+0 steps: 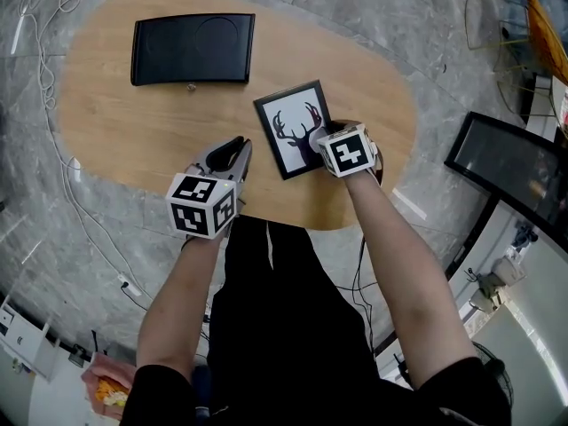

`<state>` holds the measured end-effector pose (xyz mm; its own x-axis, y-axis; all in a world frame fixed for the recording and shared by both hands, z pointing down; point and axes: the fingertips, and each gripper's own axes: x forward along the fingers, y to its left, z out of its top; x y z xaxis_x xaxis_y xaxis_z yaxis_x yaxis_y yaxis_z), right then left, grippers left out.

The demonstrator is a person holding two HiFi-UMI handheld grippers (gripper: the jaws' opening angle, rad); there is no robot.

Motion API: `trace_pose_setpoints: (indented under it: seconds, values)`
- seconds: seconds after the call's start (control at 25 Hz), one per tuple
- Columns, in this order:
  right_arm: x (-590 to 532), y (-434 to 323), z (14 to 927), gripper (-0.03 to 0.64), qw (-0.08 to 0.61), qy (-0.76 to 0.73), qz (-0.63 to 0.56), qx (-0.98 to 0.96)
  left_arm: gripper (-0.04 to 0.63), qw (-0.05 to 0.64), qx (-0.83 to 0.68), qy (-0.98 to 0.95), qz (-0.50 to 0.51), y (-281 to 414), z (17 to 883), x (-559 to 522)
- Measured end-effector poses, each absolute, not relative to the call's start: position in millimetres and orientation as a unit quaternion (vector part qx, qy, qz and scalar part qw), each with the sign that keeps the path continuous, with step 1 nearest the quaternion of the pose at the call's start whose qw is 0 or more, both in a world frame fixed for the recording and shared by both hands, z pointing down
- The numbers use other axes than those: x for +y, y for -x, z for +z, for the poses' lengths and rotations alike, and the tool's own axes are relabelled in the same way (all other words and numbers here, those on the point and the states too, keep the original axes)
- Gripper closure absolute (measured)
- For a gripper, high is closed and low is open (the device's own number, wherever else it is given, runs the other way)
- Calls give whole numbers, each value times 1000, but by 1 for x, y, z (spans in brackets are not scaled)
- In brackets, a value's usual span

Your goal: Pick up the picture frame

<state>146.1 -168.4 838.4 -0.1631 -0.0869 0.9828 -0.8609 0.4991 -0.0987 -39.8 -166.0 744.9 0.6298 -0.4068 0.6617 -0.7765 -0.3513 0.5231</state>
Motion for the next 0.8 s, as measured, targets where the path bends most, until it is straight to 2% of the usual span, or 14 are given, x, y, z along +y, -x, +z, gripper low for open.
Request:
trace_pose_setpoints:
  seconds: [0.08, 0.48, 0.8]
  values:
    - [-170, -147, 838, 525, 543, -345, 355, -679, 538, 429, -369, -796, 213, 36, 742, -167]
    - [-163, -150, 824, 546, 502, -355, 388, -687, 538, 424, -379, -795, 211, 47, 717, -169]
    - [-159, -146, 770, 546, 462, -361, 395, -707, 538, 439, -382, -791, 187, 47, 675, -162]
